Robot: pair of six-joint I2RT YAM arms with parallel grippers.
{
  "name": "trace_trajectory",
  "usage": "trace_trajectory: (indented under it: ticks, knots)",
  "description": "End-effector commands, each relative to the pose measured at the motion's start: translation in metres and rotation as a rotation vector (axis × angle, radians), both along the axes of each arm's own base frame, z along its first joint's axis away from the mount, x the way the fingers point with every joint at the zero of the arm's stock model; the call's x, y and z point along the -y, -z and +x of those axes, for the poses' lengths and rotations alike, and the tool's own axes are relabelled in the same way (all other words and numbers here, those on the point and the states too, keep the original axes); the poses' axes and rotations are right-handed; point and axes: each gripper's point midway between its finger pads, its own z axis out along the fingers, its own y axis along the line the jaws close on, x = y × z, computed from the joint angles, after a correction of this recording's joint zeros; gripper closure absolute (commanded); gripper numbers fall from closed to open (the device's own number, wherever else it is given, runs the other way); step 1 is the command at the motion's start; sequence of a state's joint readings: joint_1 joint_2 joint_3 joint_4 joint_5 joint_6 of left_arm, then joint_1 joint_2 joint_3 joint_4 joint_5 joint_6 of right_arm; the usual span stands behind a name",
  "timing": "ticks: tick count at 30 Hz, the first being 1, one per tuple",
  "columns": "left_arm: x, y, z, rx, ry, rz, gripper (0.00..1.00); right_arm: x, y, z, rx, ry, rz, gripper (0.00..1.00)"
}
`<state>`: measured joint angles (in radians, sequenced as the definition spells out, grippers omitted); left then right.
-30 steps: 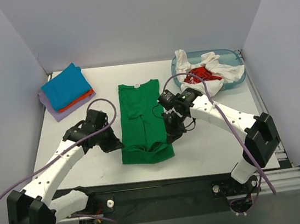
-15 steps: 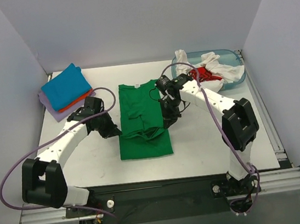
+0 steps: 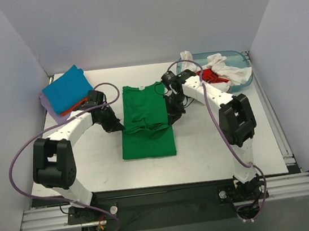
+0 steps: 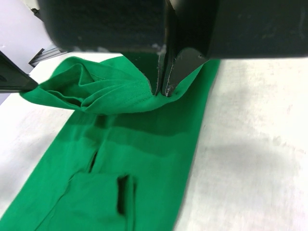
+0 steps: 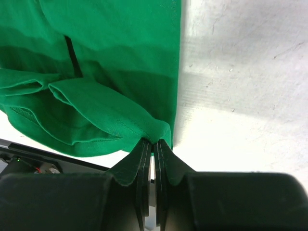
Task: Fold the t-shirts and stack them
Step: Fold the folded rectangular tshirt in 1/3 of the way
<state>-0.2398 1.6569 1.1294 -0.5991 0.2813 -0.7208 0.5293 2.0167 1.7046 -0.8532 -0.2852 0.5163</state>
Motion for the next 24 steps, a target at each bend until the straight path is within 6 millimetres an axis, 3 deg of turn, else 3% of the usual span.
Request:
trace_trajectory:
  ticks: [1, 7, 11, 12, 13, 17, 24]
  knots:
    - [0.006, -0.025, 0.036, 0.124, 0.022, -0.035, 1.0, 0.003, -0.006, 0.003, -0.019, -0.015, 0.002, 1.0]
    - [0.005, -0.015, 0.048, 0.11, 0.015, -0.029, 1.0, 0.001, 0.001, 0.017, -0.022, -0.022, 0.009, 1.0]
    - [0.002, -0.015, 0.06, 0.136, 0.005, -0.012, 0.52, -0.007, 0.0, 0.033, 0.005, -0.042, 0.031, 0.62]
    - [0.002, -0.017, 0.064, 0.153, 0.01, -0.004, 0.4, -0.008, -0.002, 0.037, 0.013, -0.043, 0.039, 0.59]
    - [0.001, -0.022, 0.067, 0.173, 0.011, 0.002, 0.37, -0.009, -0.006, 0.041, 0.026, -0.043, 0.045, 0.55]
    - [-0.005, -0.042, 0.071, 0.246, 0.009, 0.033, 0.33, -0.013, -0.027, 0.053, 0.093, -0.041, 0.073, 0.45]
    - [-0.01, -0.033, 0.034, 0.235, 0.041, 0.027, 0.33, -0.007, -0.036, 0.035, 0.093, -0.043, 0.075, 0.45]
